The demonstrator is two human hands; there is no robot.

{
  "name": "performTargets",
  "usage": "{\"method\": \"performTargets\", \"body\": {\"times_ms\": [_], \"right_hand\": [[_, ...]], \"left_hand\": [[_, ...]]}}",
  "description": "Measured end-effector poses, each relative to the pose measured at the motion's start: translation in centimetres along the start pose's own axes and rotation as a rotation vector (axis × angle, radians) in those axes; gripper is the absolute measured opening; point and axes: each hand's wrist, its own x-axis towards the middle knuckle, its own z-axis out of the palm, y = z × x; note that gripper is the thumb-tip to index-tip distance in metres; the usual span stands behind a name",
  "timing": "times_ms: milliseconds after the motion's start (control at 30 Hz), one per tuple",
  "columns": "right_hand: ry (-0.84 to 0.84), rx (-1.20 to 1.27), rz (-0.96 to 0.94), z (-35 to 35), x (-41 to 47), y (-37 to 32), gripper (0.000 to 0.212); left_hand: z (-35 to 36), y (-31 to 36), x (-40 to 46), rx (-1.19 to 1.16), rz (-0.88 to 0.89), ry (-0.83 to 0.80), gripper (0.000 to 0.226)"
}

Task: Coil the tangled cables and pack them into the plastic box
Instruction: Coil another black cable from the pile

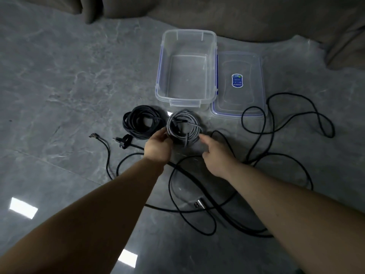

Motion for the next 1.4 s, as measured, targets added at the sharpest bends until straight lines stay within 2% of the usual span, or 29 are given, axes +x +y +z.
{"method": "performTargets", "body": {"times_ms": [67, 133, 267, 367, 467, 633, 733, 800, 867, 967, 1033, 1167, 1267, 1400], "right_hand": [[0.028, 0.043, -0.028, -0.3, -0.7, 0.1, 0.059], [0.110, 0.089, -0.044, -0.7, -1.4, 0.3, 0.054], [0.283, 0.086, -0.024, -1.3, -3.4, 1.9, 0.026], [0.329, 0.073, 0.023, -1.0, -5.5, 3.4, 0.010], [0.261, 0.039, 0.035, -0.3, -7.2, 4.3, 0.005], [0.101, 0.011, 0.048, 0.5, -8.1, 4.0, 0.007], [0.013, -0.010, 0.061, 1.0, -8.2, 3.3, 0.011], [-0.011, 0.008, 0.079, 1.5, -8.0, 2.9, 0.019], [-0.014, 0.145, 0.135, 1.5, -7.8, 2.4, 0.031], [-0.054, 0.495, 0.182, -0.3, -8.0, 0.6, 0.045], [-0.126, 0.616, 0.146, -2.5, -8.8, -1.5, 0.036], [-0.175, 0.431, 0.007, -7.9, -11.2, -5.6, 0.010], [-0.125, 0.562, 0.035, -11.9, -14.4, -8.7, 0.011], [-0.011, 0.787, 0.067, -16.0, -19.4, -12.5, 0.006]], "left_hand": [[-0.7, 0.0, -0.5, 0.045, -0.009, -0.007, 0.047], [-1.1, -0.1, -0.9, 0.168, -0.010, 0.032, 0.043], [-1.7, -0.5, -2.9, 0.383, 0.012, 0.054, 0.026], [-2.1, -1.1, -4.9, 0.549, 0.042, 0.057, 0.020], [-2.6, -2.4, -6.4, 0.656, 0.016, 0.052, 0.023], [-2.6, -4.3, -7.6, 0.742, -0.206, 0.011, 0.022], [-1.9, -4.2, -7.4, 0.649, -0.256, 0.007, 0.009], [-1.5, -3.2, -7.1, 0.389, -0.295, 0.014, 0.006], [-1.1, -1.5, -7.3, 0.151, -0.332, -0.007, 0.010], [-1.0, 1.0, -7.8, -0.036, -0.360, -0.022, 0.012], [-0.9, 3.2, -8.7, -0.125, -0.368, -0.014, 0.014], [-0.6, 9.5, -11.8, -0.120, -0.314, -0.080, 0.016], [-0.5, 14.5, -16.2, -0.098, -0.239, -0.223, 0.022], [-1.2, 18.9, -24.0, 0.154, -0.093, -0.400, 0.015]]}}
